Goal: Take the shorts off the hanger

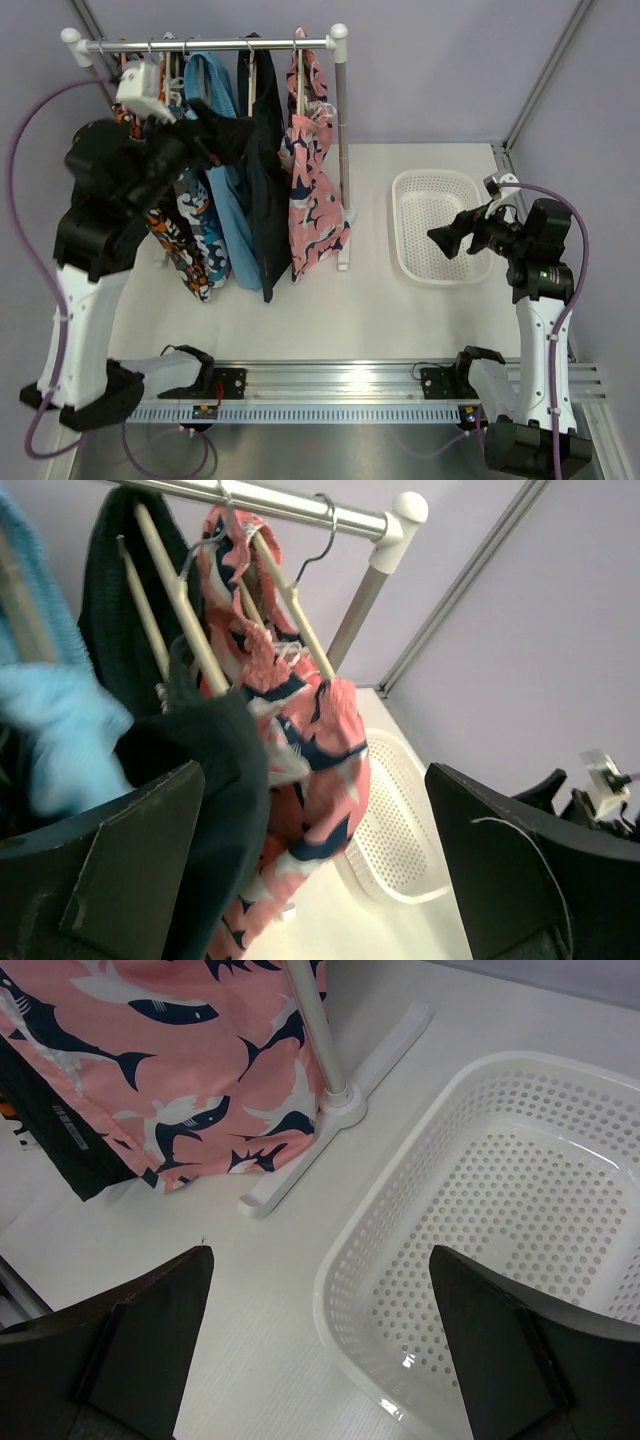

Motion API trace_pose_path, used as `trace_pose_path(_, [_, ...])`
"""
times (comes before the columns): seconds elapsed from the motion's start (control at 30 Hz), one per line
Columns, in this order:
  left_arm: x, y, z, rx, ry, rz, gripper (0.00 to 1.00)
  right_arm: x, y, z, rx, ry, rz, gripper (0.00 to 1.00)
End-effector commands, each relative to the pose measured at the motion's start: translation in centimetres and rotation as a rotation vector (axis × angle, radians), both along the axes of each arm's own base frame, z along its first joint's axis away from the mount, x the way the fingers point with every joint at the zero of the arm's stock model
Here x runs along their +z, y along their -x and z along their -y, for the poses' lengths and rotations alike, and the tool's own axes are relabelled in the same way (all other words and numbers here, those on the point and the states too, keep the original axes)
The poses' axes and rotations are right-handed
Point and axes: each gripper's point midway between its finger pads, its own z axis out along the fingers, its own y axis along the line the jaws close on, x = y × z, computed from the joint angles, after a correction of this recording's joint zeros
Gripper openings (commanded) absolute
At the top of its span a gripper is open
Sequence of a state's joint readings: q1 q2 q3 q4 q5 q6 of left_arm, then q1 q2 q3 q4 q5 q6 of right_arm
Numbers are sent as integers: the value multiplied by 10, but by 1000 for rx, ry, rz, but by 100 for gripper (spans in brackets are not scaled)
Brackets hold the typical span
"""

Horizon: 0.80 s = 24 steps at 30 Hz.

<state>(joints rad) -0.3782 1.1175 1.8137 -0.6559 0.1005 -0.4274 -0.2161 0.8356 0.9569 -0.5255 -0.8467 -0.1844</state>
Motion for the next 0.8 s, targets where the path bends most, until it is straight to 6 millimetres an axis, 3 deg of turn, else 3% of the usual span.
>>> trace_pose_path(0.0, [-30,-52,18,92,-191,-142,99,14,-2,2,-14,16,33,100])
trace_pose_path(0.03, [5,-47,22,92,-167,-77,99,14,-2,2,-17,15,32,100])
trace_pose_path(0.13, [-17,-74,36,156,-245,-109,98,14,-3,4,-29,19,35,99])
trace_pose_path(0.17, [-8,-76,34,190,-223,-103,97,14,-3,5,-35,22,37,99])
trace_pose_path(0.27, [-18,-86,44,227,-232,-125,95,15,-3,4,-38,23,40,99])
trace_pose_path(0.33, [-15,-92,59,223,-206,-99,94,15,-3,2,-31,23,39,99])
trace_pose_path(0.47, [-4,-105,69,284,-213,-20,90,15,-2,0,-22,25,39,99])
trace_pose_path(0.5, [-9,-111,68,313,-243,-8,89,14,-2,-1,-21,24,37,99])
trace_pose_path(0.53, [2,-114,70,324,-213,33,88,14,-2,-1,-19,24,36,99])
trace_pose_path(0.6, [5,-120,70,349,-220,59,86,15,-2,-2,-15,23,38,100])
trace_pose_path(0.77, [11,-133,85,330,-204,110,80,14,-1,-5,-8,28,38,99])
